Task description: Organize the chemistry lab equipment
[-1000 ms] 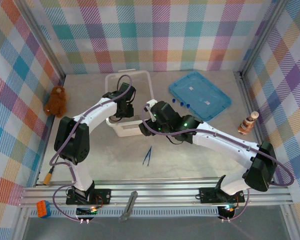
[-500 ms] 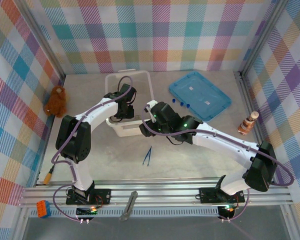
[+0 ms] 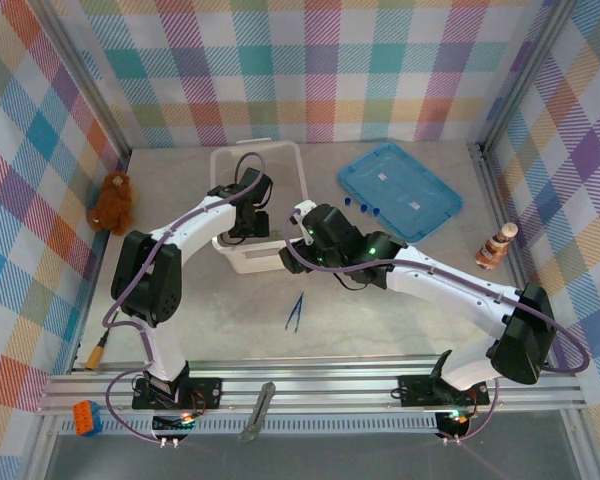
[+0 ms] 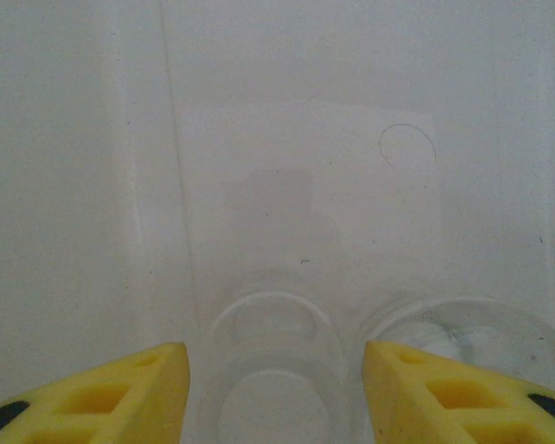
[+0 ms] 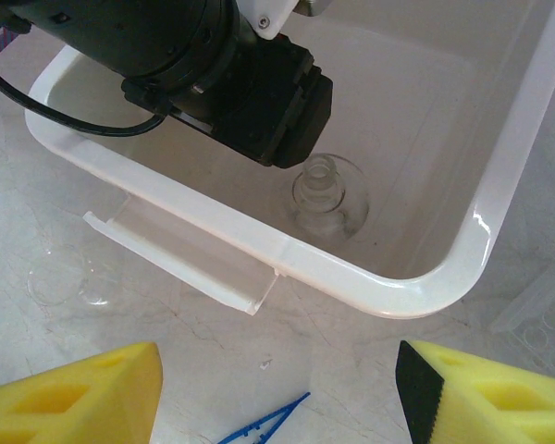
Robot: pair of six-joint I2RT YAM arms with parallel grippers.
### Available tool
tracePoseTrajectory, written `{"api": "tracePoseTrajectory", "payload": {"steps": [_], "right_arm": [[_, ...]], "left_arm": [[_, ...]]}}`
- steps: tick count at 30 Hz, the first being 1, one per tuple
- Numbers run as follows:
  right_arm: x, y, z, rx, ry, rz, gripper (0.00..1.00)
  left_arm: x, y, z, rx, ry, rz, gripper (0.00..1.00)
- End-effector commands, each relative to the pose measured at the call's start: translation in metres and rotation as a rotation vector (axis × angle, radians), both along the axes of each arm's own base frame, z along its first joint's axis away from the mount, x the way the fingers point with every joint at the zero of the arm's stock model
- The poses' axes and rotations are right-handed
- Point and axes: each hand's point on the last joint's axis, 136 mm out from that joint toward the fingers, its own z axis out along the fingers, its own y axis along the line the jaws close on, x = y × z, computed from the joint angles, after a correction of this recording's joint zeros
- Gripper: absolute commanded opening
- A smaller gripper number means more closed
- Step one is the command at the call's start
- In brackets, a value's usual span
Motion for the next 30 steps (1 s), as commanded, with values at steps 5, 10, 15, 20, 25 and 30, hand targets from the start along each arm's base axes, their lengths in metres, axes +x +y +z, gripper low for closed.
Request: {"api": "tracePoseTrajectory", "payload": {"steps": [5, 10, 15, 20, 25, 30], "right_arm": [[-0.003, 0.001, 0.01, 0.039, -0.016, -0.003, 0.69], [-0.003, 0.001, 0.011, 0.044, -0.017, -0.002, 0.69], [-0.004, -0.001, 0.015, 0.052, -0.022, -0.002, 0.7], [-0.006, -0.002, 0.015, 0.05, -0.015, 0.004, 0.7], [-0.009, -0.001, 0.009, 0.047, 0.003, 0.016, 0.7], [-0.011, -0.003, -0.004, 0.02, 0.018, 0.023, 0.7]], "left_arm": [[-0.001, 0.009, 0.067, -0.022, -0.132, 0.021, 0.56], [-0.007, 0.009, 0.105, -0.04, -0.195, 0.016, 0.56], [-0.023, 0.006, 0.142, -0.052, -0.261, -0.004, 0.57], [-0.054, 0.013, 0.171, -0.023, -0.32, -0.016, 0.56], [-0.096, 0.02, 0.186, 0.024, -0.39, -0.04, 0.56], [-0.136, 0.029, 0.169, 0.093, -0.388, -0.057, 0.56]]}}
